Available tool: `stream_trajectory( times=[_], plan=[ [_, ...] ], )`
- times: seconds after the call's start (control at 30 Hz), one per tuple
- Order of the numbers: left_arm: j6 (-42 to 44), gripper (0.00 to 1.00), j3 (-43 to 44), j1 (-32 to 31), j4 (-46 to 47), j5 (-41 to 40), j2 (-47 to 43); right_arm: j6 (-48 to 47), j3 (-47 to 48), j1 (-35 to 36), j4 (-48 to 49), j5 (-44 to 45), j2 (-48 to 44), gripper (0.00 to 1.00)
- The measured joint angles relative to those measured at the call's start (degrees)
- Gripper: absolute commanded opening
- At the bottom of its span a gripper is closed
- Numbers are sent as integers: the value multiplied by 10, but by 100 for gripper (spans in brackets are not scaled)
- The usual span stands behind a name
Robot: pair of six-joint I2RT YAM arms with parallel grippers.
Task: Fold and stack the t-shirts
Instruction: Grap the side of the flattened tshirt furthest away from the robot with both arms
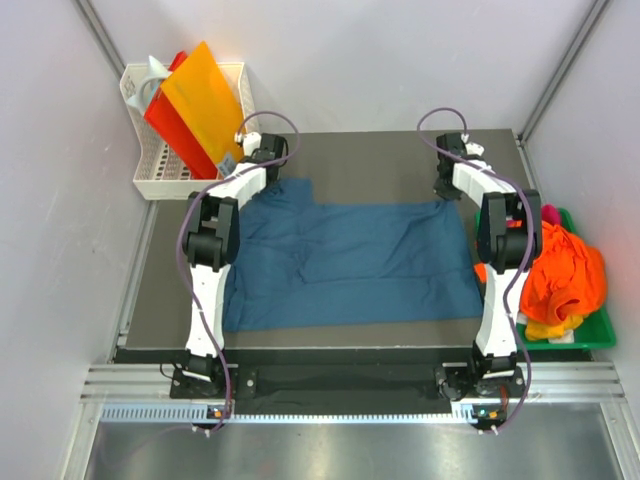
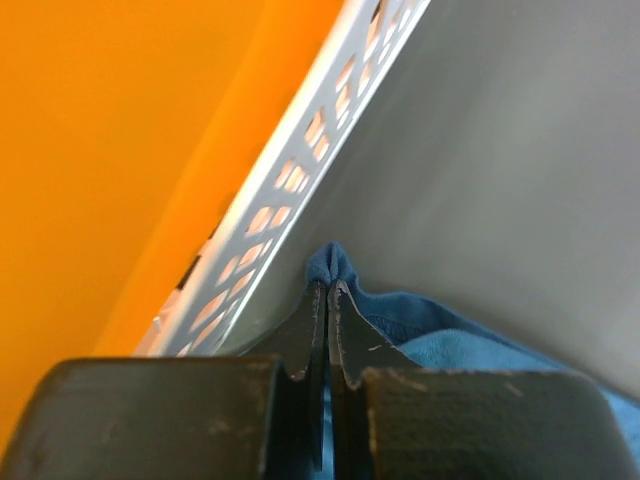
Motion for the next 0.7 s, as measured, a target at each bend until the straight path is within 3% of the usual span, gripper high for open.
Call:
stream_trajectory(
  times=[0.47,0.7],
  plan=[
    [12,0,32,0,-24,-3,-30,-7,24,6,1,-16,-10,0],
    [17,0,35,1,-30,-3,-32,-4,-11,2,4,-13,-36,0]
  ],
)
